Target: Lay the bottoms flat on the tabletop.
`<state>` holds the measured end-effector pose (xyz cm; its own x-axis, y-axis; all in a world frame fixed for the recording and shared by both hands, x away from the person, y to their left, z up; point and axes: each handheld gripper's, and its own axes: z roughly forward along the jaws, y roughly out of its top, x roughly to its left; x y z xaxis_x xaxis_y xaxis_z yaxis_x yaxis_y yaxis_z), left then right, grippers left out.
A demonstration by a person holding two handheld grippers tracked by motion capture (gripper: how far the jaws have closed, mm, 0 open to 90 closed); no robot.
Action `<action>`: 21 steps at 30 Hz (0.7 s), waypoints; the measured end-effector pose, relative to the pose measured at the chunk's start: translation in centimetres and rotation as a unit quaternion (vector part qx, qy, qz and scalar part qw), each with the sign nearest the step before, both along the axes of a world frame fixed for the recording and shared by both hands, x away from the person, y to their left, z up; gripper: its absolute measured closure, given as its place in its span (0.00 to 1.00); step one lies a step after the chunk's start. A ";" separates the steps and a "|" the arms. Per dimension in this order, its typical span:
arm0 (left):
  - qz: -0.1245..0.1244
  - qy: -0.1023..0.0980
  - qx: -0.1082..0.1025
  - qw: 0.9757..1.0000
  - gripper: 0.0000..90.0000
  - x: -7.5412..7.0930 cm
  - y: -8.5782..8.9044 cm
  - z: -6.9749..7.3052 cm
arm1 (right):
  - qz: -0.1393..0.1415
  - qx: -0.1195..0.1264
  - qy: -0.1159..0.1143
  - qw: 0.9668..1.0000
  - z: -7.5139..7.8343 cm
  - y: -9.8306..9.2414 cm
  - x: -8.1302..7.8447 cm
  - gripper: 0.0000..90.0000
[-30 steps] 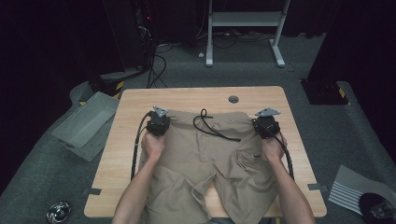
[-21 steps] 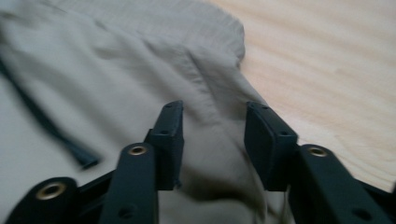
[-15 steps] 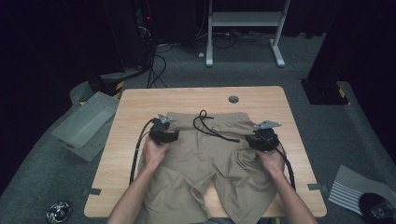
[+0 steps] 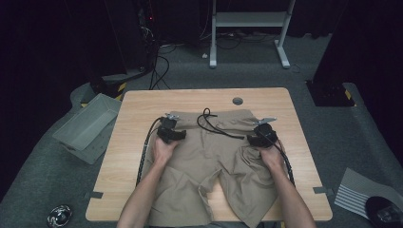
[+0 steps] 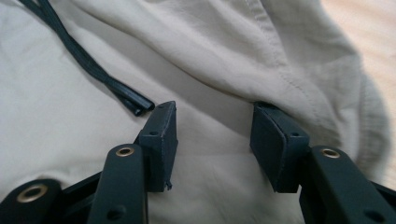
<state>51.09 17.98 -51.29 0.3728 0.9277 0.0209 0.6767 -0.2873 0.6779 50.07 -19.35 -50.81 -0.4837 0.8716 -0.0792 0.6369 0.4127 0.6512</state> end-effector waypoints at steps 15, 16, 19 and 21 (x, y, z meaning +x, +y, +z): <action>-0.077 -0.016 -0.023 0.997 0.37 -6.9 -0.9 -1.0 | 0.102 0.019 -0.025 0.994 0.9 -0.5 -9.1 0.83; -0.075 -0.017 -0.024 0.997 0.37 -6.9 -0.9 -1.0 | 0.103 0.023 -0.013 0.994 0.4 -0.7 -8.7 0.87; -0.076 -0.025 -0.019 0.997 0.36 -6.6 -0.9 -1.1 | 0.104 0.019 -0.007 0.994 -0.4 -0.4 -7.8 0.95; -0.069 -0.032 -0.021 0.997 0.36 -6.1 -0.9 -1.3 | 0.098 0.019 -0.010 0.995 -0.6 -0.2 -7.2 0.97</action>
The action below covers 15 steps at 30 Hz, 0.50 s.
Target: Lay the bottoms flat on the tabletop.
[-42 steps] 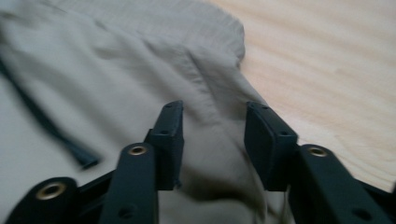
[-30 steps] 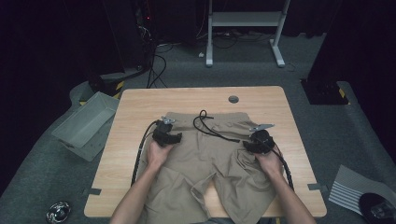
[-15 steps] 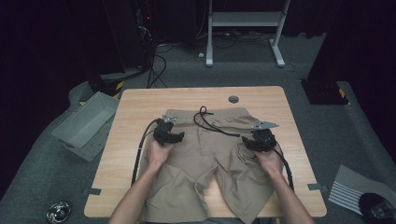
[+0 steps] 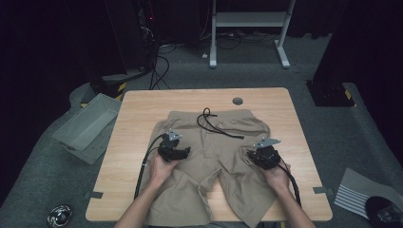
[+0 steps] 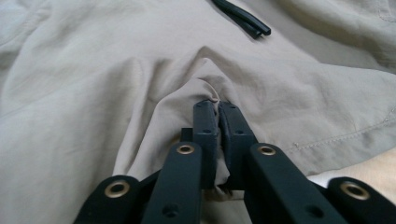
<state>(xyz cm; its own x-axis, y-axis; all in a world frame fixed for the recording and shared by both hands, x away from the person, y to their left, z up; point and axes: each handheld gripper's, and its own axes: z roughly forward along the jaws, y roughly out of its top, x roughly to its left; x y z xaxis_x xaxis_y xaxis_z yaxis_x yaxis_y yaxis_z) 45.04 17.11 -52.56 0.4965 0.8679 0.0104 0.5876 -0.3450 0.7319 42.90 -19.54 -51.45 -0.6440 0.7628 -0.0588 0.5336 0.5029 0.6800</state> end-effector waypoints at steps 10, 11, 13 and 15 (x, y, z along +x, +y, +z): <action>0.042 -0.015 -0.008 0.999 0.34 1.9 0.3 -0.3 | -0.052 -0.003 -0.005 0.999 0.0 1.2 4.7 0.83; 0.043 -0.016 -0.008 0.999 0.34 1.9 0.3 -0.4 | -0.054 0.008 -0.004 0.999 0.3 1.0 4.6 0.76; 0.045 -0.015 -0.007 0.999 0.33 1.9 0.3 -0.4 | -0.061 0.040 -0.009 0.997 1.0 0.2 3.7 0.68; 0.047 -0.015 -0.006 0.999 0.33 1.8 0.4 -0.3 | -0.064 0.059 -0.021 0.996 1.8 -0.8 2.2 0.63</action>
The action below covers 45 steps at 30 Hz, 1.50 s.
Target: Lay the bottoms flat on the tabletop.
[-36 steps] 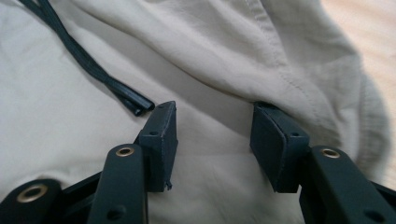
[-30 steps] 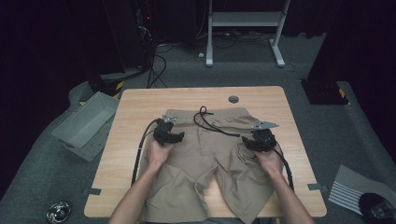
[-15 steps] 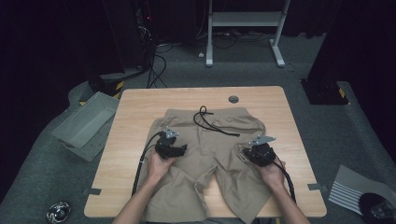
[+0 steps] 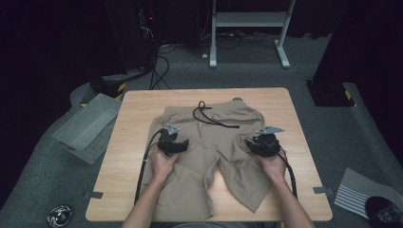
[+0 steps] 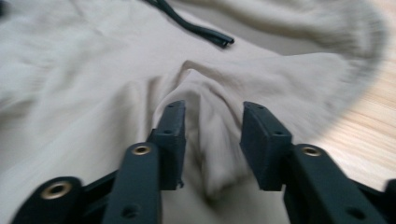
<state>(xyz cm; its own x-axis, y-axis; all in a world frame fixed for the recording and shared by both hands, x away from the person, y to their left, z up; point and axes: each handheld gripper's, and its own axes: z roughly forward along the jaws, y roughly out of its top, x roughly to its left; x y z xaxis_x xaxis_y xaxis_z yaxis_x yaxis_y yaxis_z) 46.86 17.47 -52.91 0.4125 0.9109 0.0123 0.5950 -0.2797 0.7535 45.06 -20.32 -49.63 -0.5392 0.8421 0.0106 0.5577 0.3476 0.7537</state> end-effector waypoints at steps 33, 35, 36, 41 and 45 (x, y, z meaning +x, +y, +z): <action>0.028 0.002 -0.005 1.000 0.32 0.0 0.2 0.0 | -0.044 -0.048 -0.024 0.998 -0.2 -5.2 -5.5 0.68; 0.029 0.002 -0.005 1.000 0.32 0.0 0.2 0.0 | -0.046 -0.061 -0.013 0.997 -0.5 -4.8 -4.3 0.68; 0.030 0.002 -0.005 1.000 0.33 0.1 0.3 0.0 | -0.047 -0.064 -0.008 0.997 -0.8 -4.6 -3.8 0.69; 0.048 0.002 -0.002 0.999 0.34 0.5 0.6 0.0 | -0.029 -0.059 0.014 0.998 -2.0 -3.7 -1.7 0.82; 0.061 0.001 -0.001 0.998 0.34 1.1 0.9 0.0 | -0.012 -0.063 0.013 0.998 -2.0 -2.9 -0.6 0.94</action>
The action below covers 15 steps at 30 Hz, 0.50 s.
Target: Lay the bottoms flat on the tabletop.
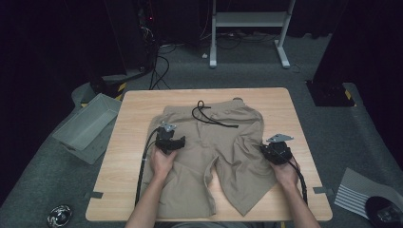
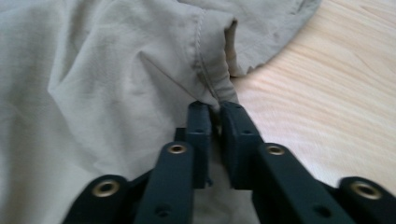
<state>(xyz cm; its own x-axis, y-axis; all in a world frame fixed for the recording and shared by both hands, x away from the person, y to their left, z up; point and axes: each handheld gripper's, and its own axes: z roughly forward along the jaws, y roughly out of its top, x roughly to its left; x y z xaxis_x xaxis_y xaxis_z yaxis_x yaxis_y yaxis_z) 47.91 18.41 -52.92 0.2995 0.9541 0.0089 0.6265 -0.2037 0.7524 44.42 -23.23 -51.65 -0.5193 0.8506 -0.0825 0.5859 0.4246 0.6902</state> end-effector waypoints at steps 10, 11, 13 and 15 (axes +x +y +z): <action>0.007 0.001 0.001 1.000 0.33 0.1 0.2 0.0 | 0.013 -0.021 -0.009 1.000 0.0 -1.4 -4.6 0.97; 0.007 0.001 0.000 1.000 0.33 0.1 0.2 0.0 | 0.012 -0.023 -0.011 1.000 0.0 -1.8 -5.6 0.97; 0.007 0.001 0.000 1.000 0.33 0.1 0.2 0.0 | 0.011 -0.019 -0.009 1.000 0.0 -2.3 -6.4 0.93; 0.007 0.001 0.000 1.000 0.33 0.1 0.2 0.0 | 0.006 -0.010 -0.017 1.000 0.3 -2.4 -6.7 0.81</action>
<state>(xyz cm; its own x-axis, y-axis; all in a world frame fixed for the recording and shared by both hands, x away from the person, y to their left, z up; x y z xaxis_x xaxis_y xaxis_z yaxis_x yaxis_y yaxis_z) 48.03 18.57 -52.91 0.2862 0.9581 0.0091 0.6305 -0.1954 0.7512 37.75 -25.66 -51.34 -0.5264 0.8422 -0.1166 0.5575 0.4454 0.7006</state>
